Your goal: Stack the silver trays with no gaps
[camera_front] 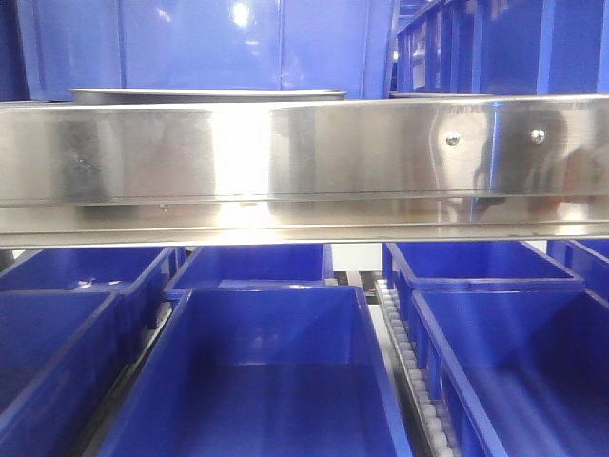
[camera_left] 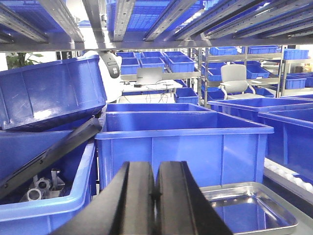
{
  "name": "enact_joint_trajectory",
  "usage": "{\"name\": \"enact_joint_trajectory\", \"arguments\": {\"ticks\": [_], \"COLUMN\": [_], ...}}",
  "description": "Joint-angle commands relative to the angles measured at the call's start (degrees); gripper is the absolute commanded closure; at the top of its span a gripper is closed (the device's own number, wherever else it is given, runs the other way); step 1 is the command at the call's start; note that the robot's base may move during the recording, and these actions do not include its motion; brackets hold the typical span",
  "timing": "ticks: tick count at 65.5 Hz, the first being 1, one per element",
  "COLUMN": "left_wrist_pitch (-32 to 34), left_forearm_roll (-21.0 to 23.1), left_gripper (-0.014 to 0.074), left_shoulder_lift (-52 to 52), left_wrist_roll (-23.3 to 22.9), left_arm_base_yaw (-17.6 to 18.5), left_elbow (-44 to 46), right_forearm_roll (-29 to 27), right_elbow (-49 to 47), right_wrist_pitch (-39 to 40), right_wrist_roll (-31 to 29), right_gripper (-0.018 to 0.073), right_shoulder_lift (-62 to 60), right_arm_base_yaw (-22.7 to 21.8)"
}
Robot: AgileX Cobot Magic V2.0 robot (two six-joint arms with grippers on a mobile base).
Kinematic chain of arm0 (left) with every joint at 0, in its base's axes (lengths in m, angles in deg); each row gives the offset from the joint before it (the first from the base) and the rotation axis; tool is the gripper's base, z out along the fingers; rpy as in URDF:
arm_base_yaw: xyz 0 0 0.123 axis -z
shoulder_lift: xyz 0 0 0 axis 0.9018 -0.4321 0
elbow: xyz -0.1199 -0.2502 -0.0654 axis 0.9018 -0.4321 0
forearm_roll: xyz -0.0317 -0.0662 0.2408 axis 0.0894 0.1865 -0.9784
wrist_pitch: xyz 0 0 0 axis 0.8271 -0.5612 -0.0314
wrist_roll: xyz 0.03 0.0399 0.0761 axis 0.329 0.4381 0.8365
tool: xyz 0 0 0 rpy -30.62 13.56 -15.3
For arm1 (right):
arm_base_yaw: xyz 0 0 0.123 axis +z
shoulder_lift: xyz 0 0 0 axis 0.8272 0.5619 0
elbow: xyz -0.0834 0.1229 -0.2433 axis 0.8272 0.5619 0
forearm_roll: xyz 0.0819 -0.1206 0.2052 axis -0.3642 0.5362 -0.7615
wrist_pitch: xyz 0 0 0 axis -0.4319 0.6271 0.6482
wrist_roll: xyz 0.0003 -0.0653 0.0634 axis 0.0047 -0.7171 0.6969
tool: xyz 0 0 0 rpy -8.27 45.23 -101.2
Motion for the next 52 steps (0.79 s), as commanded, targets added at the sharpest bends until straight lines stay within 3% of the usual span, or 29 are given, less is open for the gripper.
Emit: {"name": "enact_joint_trajectory", "arguments": {"ticks": [1,25,52], "left_wrist_pitch": [0.6,0.6,0.6], "left_forearm_roll": [-0.2,-0.2,-0.2], "left_gripper": [0.0594,0.0594,0.0594], "left_shoulder_lift": [0.3,0.3,0.3], "left_wrist_roll": [-0.3,-0.3,-0.3], "left_arm_base_yaw": [0.1,0.1,0.1], "left_elbow": [-0.1,-0.1,-0.1], "right_forearm_roll": [2.8,3.1,2.4], "right_elbow": [0.2,0.2,0.2], "right_wrist_pitch": [0.5,-5.7,-5.5], "right_wrist_roll": [0.6,-1.4,-1.4], "right_gripper": [0.0637,0.0637,0.0637], "right_shoulder_lift": [-0.4,-0.4,-0.4], "right_arm_base_yaw": [-0.3,-0.2,-0.2]}}
